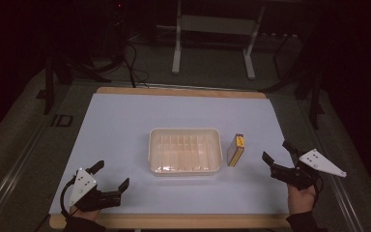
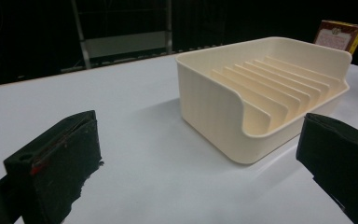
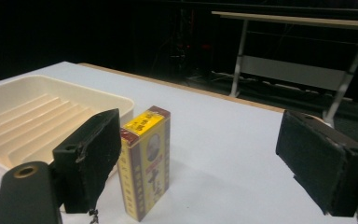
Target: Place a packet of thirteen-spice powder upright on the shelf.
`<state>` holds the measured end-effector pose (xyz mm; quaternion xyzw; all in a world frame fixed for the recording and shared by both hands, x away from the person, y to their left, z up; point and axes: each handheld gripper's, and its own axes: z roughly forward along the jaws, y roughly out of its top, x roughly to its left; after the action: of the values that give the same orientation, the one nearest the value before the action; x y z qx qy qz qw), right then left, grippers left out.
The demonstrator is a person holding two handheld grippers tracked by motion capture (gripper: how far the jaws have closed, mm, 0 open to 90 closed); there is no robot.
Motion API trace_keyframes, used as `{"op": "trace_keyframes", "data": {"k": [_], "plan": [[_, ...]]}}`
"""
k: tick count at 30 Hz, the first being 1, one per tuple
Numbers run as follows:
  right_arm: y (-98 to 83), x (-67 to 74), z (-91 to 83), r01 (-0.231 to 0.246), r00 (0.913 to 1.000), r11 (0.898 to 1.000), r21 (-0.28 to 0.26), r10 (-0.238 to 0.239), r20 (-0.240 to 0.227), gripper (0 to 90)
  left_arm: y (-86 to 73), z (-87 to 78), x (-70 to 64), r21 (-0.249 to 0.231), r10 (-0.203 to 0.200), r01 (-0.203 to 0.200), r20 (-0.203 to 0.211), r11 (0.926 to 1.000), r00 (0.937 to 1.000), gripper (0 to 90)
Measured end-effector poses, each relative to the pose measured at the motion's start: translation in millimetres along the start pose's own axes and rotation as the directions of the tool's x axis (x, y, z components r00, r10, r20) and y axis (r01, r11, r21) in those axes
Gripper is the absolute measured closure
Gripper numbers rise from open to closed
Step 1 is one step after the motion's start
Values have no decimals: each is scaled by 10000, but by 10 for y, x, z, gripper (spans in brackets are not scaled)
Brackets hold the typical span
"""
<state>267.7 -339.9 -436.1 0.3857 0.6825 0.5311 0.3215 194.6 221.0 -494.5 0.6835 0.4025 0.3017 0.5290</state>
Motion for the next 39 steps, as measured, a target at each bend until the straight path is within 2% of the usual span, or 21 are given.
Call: {"op": "trace_keyframes", "data": {"k": [6,11,13,15,16,17,19,21,22,25,27,30,33,35,37,39], "plan": [[20,-44,29,-13,9999,9996,289,17,-165,143,6,-29,-11,-151,6,-5,40,9999,10000,0],[56,-109,44,47,9984,9973,729,-6,-564,144,5,-33,-4,-176,-24,25,13,9998,10000,0],[71,-145,48,29,9957,9968,800,45,-928,144,5,-38,-4,-204,-1,2,37,9998,10000,0],[94,-177,56,242,9910,9954,930,-117,-1333,144,6,-42,-2,-223,5,-4,24,9998,10000,0],[111,-197,65,425,9828,9938,1026,-231,-1830,144,5,-43,0,-210,-6,6,24,9998,10000,0],[120,-206,71,523,9769,9925,1105,-279,-2117,144,4,-44,3,-194,-23,24,33,9998,10000,0],[138,-234,100,719,9577,9874,1407,-289,-2864,144,2,-41,7,-183,-59,60,37,9998,10000,0],[144,-262,125,973,9306,9827,1577,-337,-3644,144,-2,-37,8,-129,-35,36,59,9999,10000,0],[143,-270,140,1096,9254,9792,1709,-377,-3771,144,-2,-38,8,-121,-32,33,64,9999,10000,0],[129,-314,179,1318,8968,9715,1970,-322,-4412,144,-4,-43,8,-113,-12,12,54,9999,10000,0],[118,-331,204,1465,8677,9662,2122,-225,-4966,144,-5,-43,11,-120,-27,28,46,9999,10000,0],[98,-322,238,1880,8166,9517,2429,-141,-5770,144,-6,-39,11,-99,-10,10,42,10000,10000,0],[78,-273,274,2460,7712,9287,2775,-141,-6364,142,-6,-39,9,-87,28,-28,20,10000,10000,0],[64,-224,297,2891,7515,9091,2998,-216,-6594,138,-5,-39,10,-93,30,-30,13,10000,10000,0],[51,-173,323,3346,7270,8867,3191,-275,-6861,138,-5,-40,11,-77,47,-47,-5,10000,10000,0],[44,-121,344,3823,7110,8609,3358,-420,-7019,138,-5,-40,11,-79,43,-43,9,10000,10000,0]]}}
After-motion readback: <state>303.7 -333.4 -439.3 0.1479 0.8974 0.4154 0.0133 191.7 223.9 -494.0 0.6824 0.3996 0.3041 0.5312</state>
